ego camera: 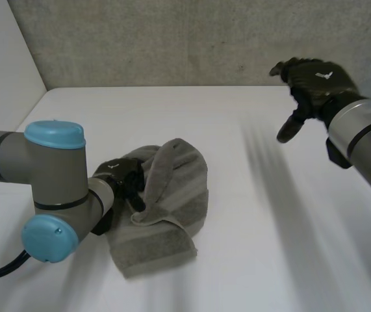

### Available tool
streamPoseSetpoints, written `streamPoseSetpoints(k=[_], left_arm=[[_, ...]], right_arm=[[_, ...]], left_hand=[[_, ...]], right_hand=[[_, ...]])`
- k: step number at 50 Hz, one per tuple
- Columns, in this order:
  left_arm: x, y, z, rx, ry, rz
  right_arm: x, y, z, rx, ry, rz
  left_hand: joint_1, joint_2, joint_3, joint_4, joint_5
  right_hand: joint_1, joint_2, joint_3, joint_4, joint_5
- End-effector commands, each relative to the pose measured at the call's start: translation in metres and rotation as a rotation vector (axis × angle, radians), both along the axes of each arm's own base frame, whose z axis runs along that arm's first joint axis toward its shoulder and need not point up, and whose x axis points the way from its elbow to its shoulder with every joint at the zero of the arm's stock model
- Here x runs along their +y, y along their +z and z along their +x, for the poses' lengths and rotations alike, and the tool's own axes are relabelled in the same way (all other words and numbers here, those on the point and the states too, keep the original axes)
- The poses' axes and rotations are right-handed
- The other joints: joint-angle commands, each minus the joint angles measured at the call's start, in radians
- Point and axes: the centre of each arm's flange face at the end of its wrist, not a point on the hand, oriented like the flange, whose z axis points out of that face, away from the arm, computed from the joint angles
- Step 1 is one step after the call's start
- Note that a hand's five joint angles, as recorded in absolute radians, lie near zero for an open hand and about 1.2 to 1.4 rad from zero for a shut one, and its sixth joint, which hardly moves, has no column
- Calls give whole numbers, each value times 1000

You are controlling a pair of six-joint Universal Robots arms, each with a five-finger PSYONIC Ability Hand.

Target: Fold the towel.

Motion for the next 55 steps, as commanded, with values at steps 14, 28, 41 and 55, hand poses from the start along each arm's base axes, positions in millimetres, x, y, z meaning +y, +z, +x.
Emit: streamPoseSetpoints(k=[14, 28, 41, 55], left_arm=[[17, 28, -10, 40, -50, -50], [21, 16, -10, 23, -59, -22], [18, -2, -11, -3, -55, 11], [16, 4, -11, 18, -43, -13]], right_arm=[[-3, -79, 104, 186, 281, -85], [-37, -135, 173, 194, 488, -38], [-46, -170, 182, 189, 518, -35], [-54, -88, 173, 120, 401, -159]], left_hand=[[-100, -105, -102, -104, -97], [-250, -255, -251, -254, -247], [-230, -234, -231, -234, -226], [2, -2, 1, -1, 6]], right_hand=[[-58, -77, -66, -80, -69], [16, -3, 9, -6, 6], [454, 435, 447, 432, 443], [1163, 1144, 1156, 1141, 1153]])
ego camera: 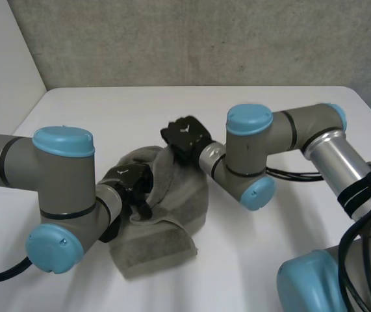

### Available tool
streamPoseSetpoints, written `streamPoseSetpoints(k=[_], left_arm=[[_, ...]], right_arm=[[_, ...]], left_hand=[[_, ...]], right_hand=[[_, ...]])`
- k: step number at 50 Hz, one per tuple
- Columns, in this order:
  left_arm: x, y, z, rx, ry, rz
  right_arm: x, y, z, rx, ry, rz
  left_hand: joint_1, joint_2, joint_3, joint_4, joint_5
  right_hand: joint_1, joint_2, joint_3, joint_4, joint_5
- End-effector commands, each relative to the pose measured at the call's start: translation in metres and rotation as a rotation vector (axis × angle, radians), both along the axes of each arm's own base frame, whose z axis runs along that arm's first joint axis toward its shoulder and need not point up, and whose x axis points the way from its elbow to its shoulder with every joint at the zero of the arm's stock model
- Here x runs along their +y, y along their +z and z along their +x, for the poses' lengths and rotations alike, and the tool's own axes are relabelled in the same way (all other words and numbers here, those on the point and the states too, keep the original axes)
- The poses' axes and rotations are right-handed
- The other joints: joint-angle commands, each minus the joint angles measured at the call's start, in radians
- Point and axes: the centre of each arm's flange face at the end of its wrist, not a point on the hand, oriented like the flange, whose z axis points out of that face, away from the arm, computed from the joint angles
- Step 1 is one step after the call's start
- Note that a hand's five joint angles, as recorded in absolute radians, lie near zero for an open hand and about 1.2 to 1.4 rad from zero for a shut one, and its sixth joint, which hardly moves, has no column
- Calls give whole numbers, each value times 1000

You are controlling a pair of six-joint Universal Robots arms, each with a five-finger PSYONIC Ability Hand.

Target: Fold the towel.

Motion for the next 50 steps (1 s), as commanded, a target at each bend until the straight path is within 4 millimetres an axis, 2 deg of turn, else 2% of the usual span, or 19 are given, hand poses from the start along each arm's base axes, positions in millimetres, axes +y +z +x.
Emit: streamPoseSetpoints(k=[1, 2, 4, 11, 14, 16, 18, 21, 28, 30, 36, 39, 41, 44, 46, 47, 48, 49, 50], left_arm=[[-4, 4, -1, 22, 8, -24], [-5, 6, -1, 30, 11, -37], [-7, 9, -1, 39, 14, -51], [-14, 20, 0, 75, 29, -112], [-16, 26, 3, 80, 37, -123], [-20, 44, 11, 106, 59, -164], [-22, 54, 14, 124, 67, -187], [-22, 73, 18, 157, 77, -229], [-15, 109, 21, 210, 42, -309], [-14, 116, 21, 216, 25, -325], [-19, 116, 23, 222, -28, -317], [-24, 100, 18, 186, -57, -296], [-30, 91, 16, 156, -68, -296], [-50, 88, 11, 97, -87, -355], [-62, 95, 8, 80, -91, -406], [-76, 113, 3, 78, -94, -495], [-76, 114, 3, 78, -94, -496], [-87, 138, -2, 94, -94, -593], [-96, 168, -5, 128, -86, -704]], right_arm=[[-5, 85, -14, -93, -102, -97], [-5, 85, -14, -93, -102, -97], [4, 117, -24, -108, -109, -89], [25, 144, -56, -29, -133, 53], [37, 152, -68, -6, -139, 89], [43, 160, -77, -5, -138, 93], [59, 182, -94, -21, -105, 68], [72, 191, -109, -21, -76, 64], [89, 193, -125, 49, -38, 28], [97, 188, -136, 154, -24, -13], [96, 176, -146, 272, -9, 12], [87, 157, -144, 327, 8, 37], [73, 144, -133, 363, 22, 0], [52, 148, -118, 327, 7, -92], [41, 155, -108, 291, -16, -162], [40, 155, -108, 291, -17, -162], [30, 173, -96, 230, -62, -269], [30, 173, -96, 229, -62, -270], [21, 200, -87, 144, -134, -391]], left_hand=[[53, 45, 51, 41, 52], [126, 118, 124, 114, 125], [231, 224, 229, 219, 230], [692, 685, 690, 680, 691], [693, 685, 691, 681, 692], [693, 685, 691, 681, 692], [693, 685, 691, 681, 692], [693, 685, 691, 681, 692], [693, 685, 691, 681, 692], [693, 685, 691, 681, 692], [693, 685, 691, 681, 692], [693, 685, 691, 681, 692], [693, 685, 691, 681, 692], [693, 685, 691, 681, 692], [693, 685, 691, 681, 692], [693, 685, 691, 681, 692], [693, 685, 691, 681, 692], [693, 685, 691, 681, 692], [693, 685, 691, 681, 692]], right_hand=[[120, 119, 88, 68, 99], [120, 119, 88, 68, 99], [120, 119, 88, 68, 99], [120, 119, 88, 68, 99], [120, 119, 88, 68, 99], [120, 119, 88, 68, 99], [120, 119, 88, 68, 99], [120, 119, 88, 68, 99], [120, 119, 88, 68, 99], [120, 119, 88, 68, 99], [120, 119, 88, 68, 99], [120, 119, 88, 68, 99], [120, 119, 88, 68, 99], [120, 119, 88, 68, 99], [120, 119, 88, 68, 99], [120, 119, 88, 68, 99], [120, 119, 88, 68, 99], [120, 119, 88, 68, 99], [120, 119, 88, 68, 99]])
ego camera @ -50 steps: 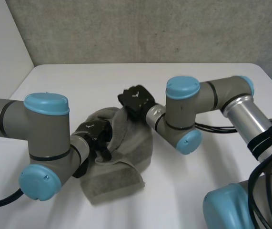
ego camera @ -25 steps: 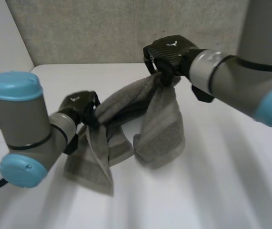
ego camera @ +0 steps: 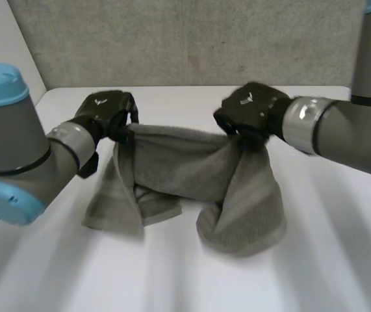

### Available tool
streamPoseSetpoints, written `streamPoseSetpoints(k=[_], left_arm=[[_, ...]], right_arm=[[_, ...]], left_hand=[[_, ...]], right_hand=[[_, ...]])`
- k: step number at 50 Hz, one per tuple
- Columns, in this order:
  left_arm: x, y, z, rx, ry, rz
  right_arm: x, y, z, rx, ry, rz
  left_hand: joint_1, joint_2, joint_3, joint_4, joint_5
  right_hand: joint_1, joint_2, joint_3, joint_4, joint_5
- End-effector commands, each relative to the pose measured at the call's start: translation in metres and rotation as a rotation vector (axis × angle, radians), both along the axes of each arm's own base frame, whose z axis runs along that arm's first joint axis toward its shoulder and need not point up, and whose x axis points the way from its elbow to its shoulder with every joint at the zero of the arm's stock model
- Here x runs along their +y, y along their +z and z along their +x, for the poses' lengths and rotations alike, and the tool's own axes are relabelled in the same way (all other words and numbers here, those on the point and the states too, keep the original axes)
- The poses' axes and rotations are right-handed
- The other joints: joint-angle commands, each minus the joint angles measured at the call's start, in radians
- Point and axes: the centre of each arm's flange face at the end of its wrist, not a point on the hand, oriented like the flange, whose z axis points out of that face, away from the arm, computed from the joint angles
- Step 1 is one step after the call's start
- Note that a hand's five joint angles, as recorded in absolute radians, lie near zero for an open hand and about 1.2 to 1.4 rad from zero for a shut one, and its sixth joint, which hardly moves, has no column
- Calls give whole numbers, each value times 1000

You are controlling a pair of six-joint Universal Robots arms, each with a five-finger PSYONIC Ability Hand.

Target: Fold the towel.

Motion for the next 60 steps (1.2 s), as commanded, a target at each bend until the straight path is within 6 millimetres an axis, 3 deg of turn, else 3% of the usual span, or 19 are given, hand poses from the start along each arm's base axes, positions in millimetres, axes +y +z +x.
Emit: streamPoseSetpoints(k=[1, 3, 4, 5, 6, 8, 13, 17, 19, 20, 22, 23, 25, 26, 31, 33, 36, 45, 60], left_arm=[[-45, 73, -16, 34, 13, -332], [-52, 132, -19, 125, 25, -550], [-52, 133, -19, 125, 25, -551], [-51, 160, -18, 166, 31, -656], [-51, 161, -18, 167, 31, -657], [-45, 202, -15, 236, 41, -820], [-34, 227, -8, 273, 47, -924], [-40, 203, -7, 236, 47, -851], [-50, 160, -4, 175, 48, -733], [-50, 160, -3, 175, 48, -732], [-48, 115, -3, 117, 10, -607], [-48, 114, -3, 116, 10, -606], [-40, 63, -5, 58, -57, -471], [-40, 63, -5, 58, -58, -470], [-13, -31, -3, -69, -153, -243], [-7, -52, -1, -114, -163, -205], [3, -84, 2, -205, -183, -162], [9, -119, 7, -349, -202, -145], [-8, -126, 17, -369, -40, -182]], right_arm=[[-38, 49, 36, -191, -77, -335], [-47, 103, 36, -368, -182, -534], [-47, 103, 36, -369, -182, -535], [-47, 127, 32, -460, -224, -601], [-46, 146, 27, -547, -259, -640], [-44, 159, 23, -613, -275, -657], [-36, 171, 15, -676, -278, -612], [-33, 132, 16, -507, -245, -453], [-31, 115, 19, -439, -205, -400], [-31, 115, 19, -438, -204, -399], [-28, 71, 22, -278, -119, -283], [-29, 51, 20, -213, -103, -240], [-28, 26, 17, -139, -83, -186], [-26, 3, 14, -74, -74, -139], [-17, -40, 7, 41, -55, -41], [-4, -79, -1, 125, -37, 49], [3, -104, -8, 157, -39, 92], [10, -105, -22, 131, -65, 62], [18, -93, -52, 90, -151, 72]], left_hand=[[132, 84, 56, 38, 132], [132, 84, 56, 38, 132], [132, 84, 56, 38, 132], [132, 84, 56, 38, 132], [132, 84, 56, 38, 132], [132, 84, 56, 38, 132], [132, 84, 56, 38, 132], [132, 84, 56, 38, 132], [132, 84, 56, 38, 132], [132, 84, 56, 38, 132], [132, 84, 56, 38, 132], [132, 84, 56, 38, 132], [132, 84, 56, 38, 132], [132, 84, 56, 38, 132], [132, 84, 56, 38, 132], [132, 84, 56, 38, 132], [124, 76, 48, 30, 124], [-574, -622, -650, -669, -574], [-675, -723, -751, -769, -675]], right_hand=[[85, 79, 69, 68, 98], [85, 79, 69, 68, 98], [85, 79, 69, 68, 98], [85, 79, 69, 68, 98], [85, 79, 69, 68, 98], [85, 79, 69, 68, 98], [85, 79, 69, 68, 98], [85, 79, 69, 68, 98], [85, 79, 69, 68, 98], [85, 79, 69, 68, 98], [85, 79, 69, 68, 98], [85, 79, 69, 68, 98], [85, 79, 69, 68, 98], [85, 79, 69, 68, 98], [85, 79, 69, 68, 98], [85, 79, 69, 68, 98], [85, 79, 69, 68, 98], [85, 79, 69, 68, 98], [85, 79, 69, 68, 98]])
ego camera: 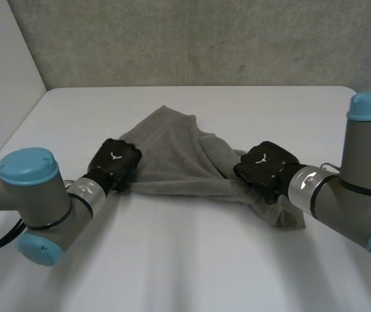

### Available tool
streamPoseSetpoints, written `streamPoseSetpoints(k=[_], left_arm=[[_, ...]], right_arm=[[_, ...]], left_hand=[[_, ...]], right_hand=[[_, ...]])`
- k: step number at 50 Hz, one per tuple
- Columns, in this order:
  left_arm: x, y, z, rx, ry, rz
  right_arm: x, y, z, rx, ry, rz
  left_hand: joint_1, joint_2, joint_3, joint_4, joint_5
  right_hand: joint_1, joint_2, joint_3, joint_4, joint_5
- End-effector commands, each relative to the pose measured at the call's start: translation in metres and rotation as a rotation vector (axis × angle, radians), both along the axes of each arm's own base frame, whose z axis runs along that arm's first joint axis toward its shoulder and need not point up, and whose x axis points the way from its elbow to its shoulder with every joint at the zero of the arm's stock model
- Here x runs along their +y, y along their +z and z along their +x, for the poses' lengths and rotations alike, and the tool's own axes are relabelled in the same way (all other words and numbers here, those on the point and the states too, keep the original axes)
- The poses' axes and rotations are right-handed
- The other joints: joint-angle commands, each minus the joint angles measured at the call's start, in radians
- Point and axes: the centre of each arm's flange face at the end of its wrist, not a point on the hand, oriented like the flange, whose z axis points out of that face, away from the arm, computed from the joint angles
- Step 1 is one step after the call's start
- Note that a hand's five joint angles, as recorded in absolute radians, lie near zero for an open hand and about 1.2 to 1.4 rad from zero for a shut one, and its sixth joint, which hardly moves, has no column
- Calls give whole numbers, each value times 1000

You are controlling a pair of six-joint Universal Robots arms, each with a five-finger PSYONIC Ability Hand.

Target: Fold the towel.

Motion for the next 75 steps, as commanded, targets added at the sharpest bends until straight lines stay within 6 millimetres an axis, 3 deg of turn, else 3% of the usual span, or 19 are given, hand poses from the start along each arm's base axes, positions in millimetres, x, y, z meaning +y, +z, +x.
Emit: streamPoseSetpoints(k=[1, 15, 17, 18, 19, 20, 21, 22, 23, 27, 37, 44, 50, 55, 63, 75], left_arm=[[-5, -8, 4, 0, 58, -18], [-8, -20, 2, -4, 57, -5], [-9, -14, 3, 2, 60, -13], [-9, -14, 3, 2, 60, -13], [-10, -11, 4, 8, 63, -19], [-10, -10, 4, 8, 63, -19], [-10, -4, 7, 13, 69, -28], [-11, 1, 9, 18, 75, -35], [-11, 1, 9, 18, 75, -35], [-10, 9, 14, 24, 85, -46], [-12, 28, 24, 37, 112, -87], [-24, 47, 40, 53, 164, -137], [-30, 48, 51, 51, 193, -139], [-32, 48, 55, 50, 206, -138], [-33, 50, 56, 52, 209, -147], [-35, 50, 58, 52, 215, -147]], right_arm=[[2, 2, -14, -19, -50, 14], [-8, -2, -31, -70, -128, 44], [-8, -4, -33, -67, -135, 49], [-8, -4, -33, -67, -135, 49], [-7, -4, -32, -66, -131, 56], [-6, -5, -33, -62, -134, 62], [-6, -5, -33, -62, -134, 62], [-5, -7, -33, -58, -136, 68], [-4, -8, -34, -57, -139, 75], [-6, -4, -34, -78, -153, 85], [-29, 34, -46, -299, -271, 194], [-45, 40, -53, -344, -268, 212], [-60, 26, -51, -342, -284, 244], [-79, -5, -58, -364, -347, 355], [-82, -31, -65, -343, -389, 460], [-79, -34, -56, -363, -381, 480]], left_hand=[[-27, -46, -47, -48, -14], [73, 54, 53, 52, 86], [675, 656, 654, 653, 687], [678, 659, 658, 656, 690], [779, 760, 759, 758, 792], [780, 761, 760, 759, 793], [780, 761, 760, 759, 793], [780, 761, 760, 759, 793], [780, 761, 760, 759, 793], [780, 761, 760, 759, 793], [780, 761, 760, 759, 793], [780, 761, 760, 759, 793], [780, 761, 760, 759, 793], [780, 761, 760, 759, 793], [780, 761, 760, 759, 793], [780, 761, 760, 759, 793]], right_hand=[[85, 70, 69, 59, 78], [85, 70, 69, 59, 78], [85, 70, 69, 59, 78], [85, 70, 69, 59, 78], [-173, -188, -189, -199, -180], [-588, -603, -604, -614, -595], [-592, -608, -608, -618, -599], [-967, -983, -983, -993, -974], [-1128, -1143, -1144, -1154, -1135], [-1137, -1152, -1153, -1163, -1144], [-1137, -1152, -1153, -1163, -1144], [-1137, -1152, -1153, -1163, -1144], [-1137, -1152, -1153, -1163, -1144], [-1124, -1139, -1140, -1150, -1131], [-1121, -1136, -1137, -1147, -1128], [-1115, -1130, -1131, -1141, -1122]])
